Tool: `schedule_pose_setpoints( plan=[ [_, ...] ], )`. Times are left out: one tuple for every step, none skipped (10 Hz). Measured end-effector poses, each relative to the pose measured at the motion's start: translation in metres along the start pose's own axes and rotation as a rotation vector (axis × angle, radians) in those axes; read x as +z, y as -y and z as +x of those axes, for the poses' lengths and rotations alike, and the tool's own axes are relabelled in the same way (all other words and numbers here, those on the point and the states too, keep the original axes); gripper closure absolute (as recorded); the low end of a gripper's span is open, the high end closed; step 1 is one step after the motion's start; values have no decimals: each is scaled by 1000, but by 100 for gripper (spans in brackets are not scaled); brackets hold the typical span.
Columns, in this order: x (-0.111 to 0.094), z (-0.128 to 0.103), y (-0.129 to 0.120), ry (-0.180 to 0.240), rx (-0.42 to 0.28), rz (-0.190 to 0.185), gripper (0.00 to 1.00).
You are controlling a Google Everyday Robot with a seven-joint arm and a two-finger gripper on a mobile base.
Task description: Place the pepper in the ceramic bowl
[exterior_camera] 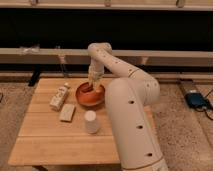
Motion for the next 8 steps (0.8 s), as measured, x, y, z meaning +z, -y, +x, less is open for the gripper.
schedule_pose_setpoints(
  plan=[
    [-1, -5, 1, 14, -13, -3, 20],
    [-3, -8, 0, 29, -21, -2, 20],
    [-8, -10, -2, 38, -24, 4, 20],
    [-12, -10, -4, 49, -27, 11, 20],
    [-19, -8, -7, 57, -25, 21, 20],
    [-17, -8, -7, 58, -26, 18, 20],
    [-17, -11, -5, 58, -30, 20, 20],
    [-17, -11, -5, 59, -30, 22, 20]
  ],
)
